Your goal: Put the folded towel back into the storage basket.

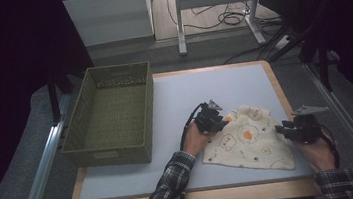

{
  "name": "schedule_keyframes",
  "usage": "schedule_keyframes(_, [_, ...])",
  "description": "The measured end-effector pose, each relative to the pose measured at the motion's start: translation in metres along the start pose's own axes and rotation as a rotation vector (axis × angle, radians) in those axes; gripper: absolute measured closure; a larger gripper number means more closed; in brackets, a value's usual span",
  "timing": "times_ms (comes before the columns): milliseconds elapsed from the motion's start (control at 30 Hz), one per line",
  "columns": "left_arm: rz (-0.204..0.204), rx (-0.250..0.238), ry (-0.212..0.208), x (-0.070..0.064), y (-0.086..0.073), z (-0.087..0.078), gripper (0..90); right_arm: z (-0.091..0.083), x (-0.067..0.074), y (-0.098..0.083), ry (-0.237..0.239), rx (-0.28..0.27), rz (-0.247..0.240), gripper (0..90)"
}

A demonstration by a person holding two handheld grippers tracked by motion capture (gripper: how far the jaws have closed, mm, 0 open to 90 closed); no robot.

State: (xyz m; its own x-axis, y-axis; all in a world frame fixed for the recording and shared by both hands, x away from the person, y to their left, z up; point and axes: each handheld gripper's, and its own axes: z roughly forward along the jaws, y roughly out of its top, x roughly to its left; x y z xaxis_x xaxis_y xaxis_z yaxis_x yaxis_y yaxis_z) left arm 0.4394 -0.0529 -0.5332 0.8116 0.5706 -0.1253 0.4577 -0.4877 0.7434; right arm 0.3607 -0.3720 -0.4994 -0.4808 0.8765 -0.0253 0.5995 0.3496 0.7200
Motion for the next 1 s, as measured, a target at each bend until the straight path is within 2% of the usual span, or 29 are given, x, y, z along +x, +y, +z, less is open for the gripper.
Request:
schedule_keyframes(33, [-0.001,0.004,0.009,-0.001,0.0,0.0,70.5,0.001,0.0,-0.002,0.004,0.005,0.003,58.2])
schedule_keyframes(67, [-0.009,0.008,-0.009,0.0,0.0,0.0,83.6,0.005,0.001,-0.007,0.001,0.016,-0.001,58.5])
schedule_keyframes(100, [-0.009,0.008,-0.009,0.0,0.0,0.0,87.5,0.005,0.001,-0.007,0.001,0.016,-0.001,58.5])
schedule_keyframes(133, [-0.014,0.004,-0.012,-0.001,0.0,0.0,87.5,0.007,0.001,-0.008,0.0,0.025,-0.002,59.4])
schedule_keyframes(167, [-0.012,0.007,-0.011,-0.001,0.0,-0.001,89.2,0.01,0.002,-0.011,-0.001,0.03,0.004,67.6])
schedule_keyframes(200, [-0.01,0.014,-0.003,-0.002,0.001,-0.001,89.7,0.009,0.003,-0.012,0.013,0.018,0.018,72.0])
schedule_keyframes(233, [0.006,0.022,0.021,-0.002,0.002,-0.003,90.0,0.009,0.003,-0.013,0.019,0.017,0.027,79.2])
schedule_keyframes(267, [0.021,0.02,0.039,-0.002,0.004,-0.007,90.0,0.009,0.004,-0.012,0.027,0.021,0.025,82.1])
schedule_keyframes(333, [0.019,0.005,0.056,0.002,0.01,-0.02,90.0,0.008,0.008,-0.01,0.022,0.03,0.004,84.9])
schedule_keyframes(433, [0.029,-0.037,0.13,0.009,0.022,-0.046,90.0,0.004,0.011,-0.004,0.027,0.011,-0.011,85.4])
schedule_keyframes(467, [0.038,-0.049,0.165,0.013,0.027,-0.058,90.0,-0.001,0.011,0.002,0.029,-0.011,-0.009,85.3])
schedule_keyframes(533, [0.025,-0.104,0.242,0.024,0.036,-0.081,89.9,-0.002,0.012,0.005,0.035,-0.026,-0.005,85.3])
schedule_keyframes(600, [0.02,-0.09,0.284,0.03,0.039,-0.084,84.4,-0.001,0.014,0.011,0.069,-0.023,0.002,82.5])
schedule_keyframes(667, [0.029,-0.061,0.347,0.034,0.036,-0.085,71.4,0.006,0.019,0.013,0.074,0.014,-0.016,77.9])
schedule_keyframes(700, [0.029,-0.063,0.352,0.035,0.032,-0.086,67.8,0.008,0.022,0.013,0.073,0.025,-0.034,75.0])
schedule_keyframes(733, [0.005,-0.075,0.337,0.036,0.026,-0.087,65.6,0.009,0.024,0.013,0.08,0.025,-0.043,71.3])
schedule_keyframes(833, [-0.006,-0.058,0.334,0.035,0.014,-0.086,58.8,0.005,0.021,0.017,0.083,-0.015,-0.026,67.3])
schedule_keyframes(900, [-0.021,-0.045,0.334,0.032,0.006,-0.083,52.3,0.001,0.014,0.027,0.057,-0.049,-0.007,66.5])
schedule_keyframes(1000, [-0.029,-0.041,0.323,0.025,-0.006,-0.078,48.2,0.002,0.009,0.034,0.047,-0.062,0.002,66.4])
